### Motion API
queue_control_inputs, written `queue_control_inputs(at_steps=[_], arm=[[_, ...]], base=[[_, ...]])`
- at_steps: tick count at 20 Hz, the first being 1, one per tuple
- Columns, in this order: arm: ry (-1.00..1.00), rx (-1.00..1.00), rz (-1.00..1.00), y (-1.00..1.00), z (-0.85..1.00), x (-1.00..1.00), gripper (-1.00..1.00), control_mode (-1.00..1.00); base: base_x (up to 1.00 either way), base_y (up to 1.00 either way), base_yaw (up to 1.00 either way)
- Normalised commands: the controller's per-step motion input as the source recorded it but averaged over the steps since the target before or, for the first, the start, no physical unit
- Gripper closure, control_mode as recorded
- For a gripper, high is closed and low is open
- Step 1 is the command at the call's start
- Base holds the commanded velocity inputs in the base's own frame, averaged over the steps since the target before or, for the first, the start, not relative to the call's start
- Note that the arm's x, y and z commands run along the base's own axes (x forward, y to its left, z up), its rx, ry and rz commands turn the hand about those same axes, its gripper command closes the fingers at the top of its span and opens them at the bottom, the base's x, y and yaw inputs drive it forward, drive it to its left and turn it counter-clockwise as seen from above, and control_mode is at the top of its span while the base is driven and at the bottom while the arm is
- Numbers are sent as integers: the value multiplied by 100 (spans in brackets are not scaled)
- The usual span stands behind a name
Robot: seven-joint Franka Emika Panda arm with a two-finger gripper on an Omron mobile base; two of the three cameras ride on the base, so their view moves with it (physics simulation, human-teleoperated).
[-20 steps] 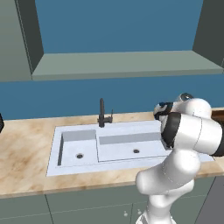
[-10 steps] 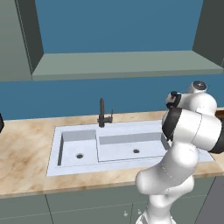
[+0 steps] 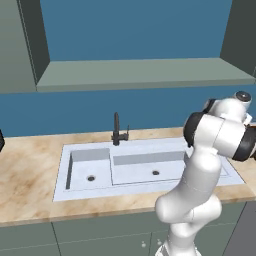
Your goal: Pick up all produce items and place them in the sink. Turn on the sink faucet to wash them. Then turn the sink off and put them in the tray.
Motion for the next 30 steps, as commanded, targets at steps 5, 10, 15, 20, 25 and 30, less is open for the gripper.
queue_control_inputs(at_steps=[5, 10, 15, 20, 25, 30], arm=[[-8, 0, -4, -87, 0, 0, 100, -100], [-10, 0, -3, -82, -1, -1, 100, -100], [-7, 0, -4, -77, -9, -6, 100, -100], [-1, 0, -5, -65, -22, -7, 100, -100], [0, 0, -5, -44, -17, 0, 100, -100], [3, -1, -4, -23, -14, 0, 100, -100]], base=[[0, 0, 0], [0, 0, 0], [0, 0, 0], [0, 0, 0], [0, 0, 0], [0, 0, 0]])
